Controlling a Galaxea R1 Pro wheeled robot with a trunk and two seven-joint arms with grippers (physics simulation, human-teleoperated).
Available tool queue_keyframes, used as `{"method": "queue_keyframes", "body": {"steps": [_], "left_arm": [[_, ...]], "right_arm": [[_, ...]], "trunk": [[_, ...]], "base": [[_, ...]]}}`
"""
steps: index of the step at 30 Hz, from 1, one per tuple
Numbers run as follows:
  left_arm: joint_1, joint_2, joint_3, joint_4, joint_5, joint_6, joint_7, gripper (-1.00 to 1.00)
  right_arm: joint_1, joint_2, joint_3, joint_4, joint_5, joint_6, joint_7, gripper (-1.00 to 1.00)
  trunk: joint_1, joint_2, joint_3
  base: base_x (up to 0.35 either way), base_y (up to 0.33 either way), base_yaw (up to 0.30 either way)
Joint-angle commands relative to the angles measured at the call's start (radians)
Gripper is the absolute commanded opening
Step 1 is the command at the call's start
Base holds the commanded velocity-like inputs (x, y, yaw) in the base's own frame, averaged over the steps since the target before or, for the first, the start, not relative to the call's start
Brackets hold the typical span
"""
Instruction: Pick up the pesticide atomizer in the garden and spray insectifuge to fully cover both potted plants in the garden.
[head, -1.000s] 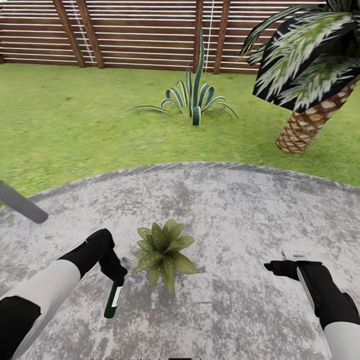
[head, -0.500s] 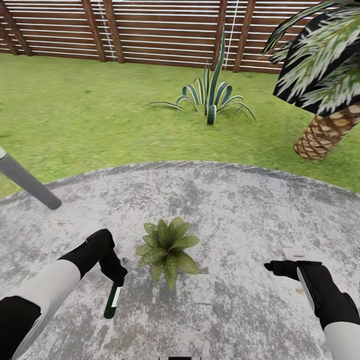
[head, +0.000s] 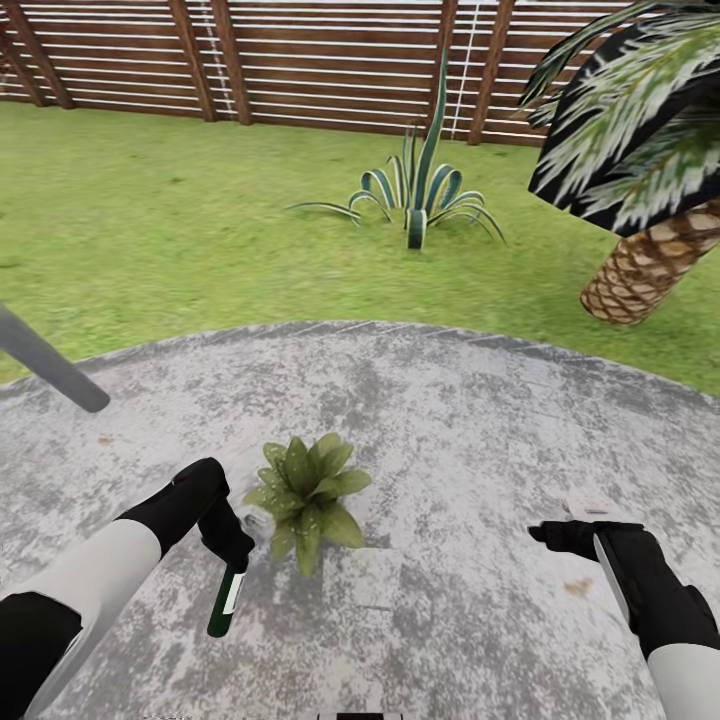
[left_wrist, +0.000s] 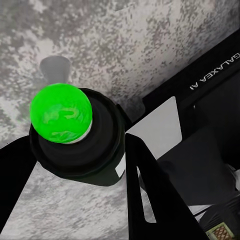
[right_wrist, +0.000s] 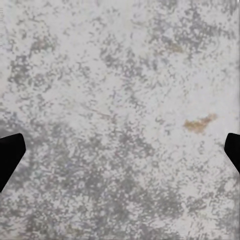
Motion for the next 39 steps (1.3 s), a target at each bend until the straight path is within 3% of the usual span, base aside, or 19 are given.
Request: {"method": "queue_keyframes", "body": {"steps": [1,17,29,39], "left_arm": [[-0.001,0.0,-0.004,-0.002,-0.009,0.007,-0.01,-1.0],[0.001,0.001,0.0,-0.002,-0.009,0.007,-0.012,-1.0],[0.005,0.0,0.0,-0.001,-0.009,0.007,-0.012,-1.0],[0.006,0.0,0.0,-0.001,-0.009,0.007,-0.012,-1.0]], "right_arm": [[0.0,0.0,-0.002,-0.001,0.011,0.003,0.009,1.0],[0.0,0.001,-0.001,-0.001,0.012,0.003,0.009,1.0],[0.0,0.001,0.0,-0.001,0.009,0.003,0.009,1.0],[0.0,0.001,0.0,-0.001,0.01,0.003,0.009,1.0]], "trunk": [[0.0,0.0,-0.001],[0.0,0.0,-0.01],[0.0,0.0,-0.013],[0.0,0.0,-0.018]], "base": [[0.0,-0.041,0.246],[0.0,-0.004,0.262],[0.0,-0.005,0.094],[0.0,-0.276,0.214]]}}
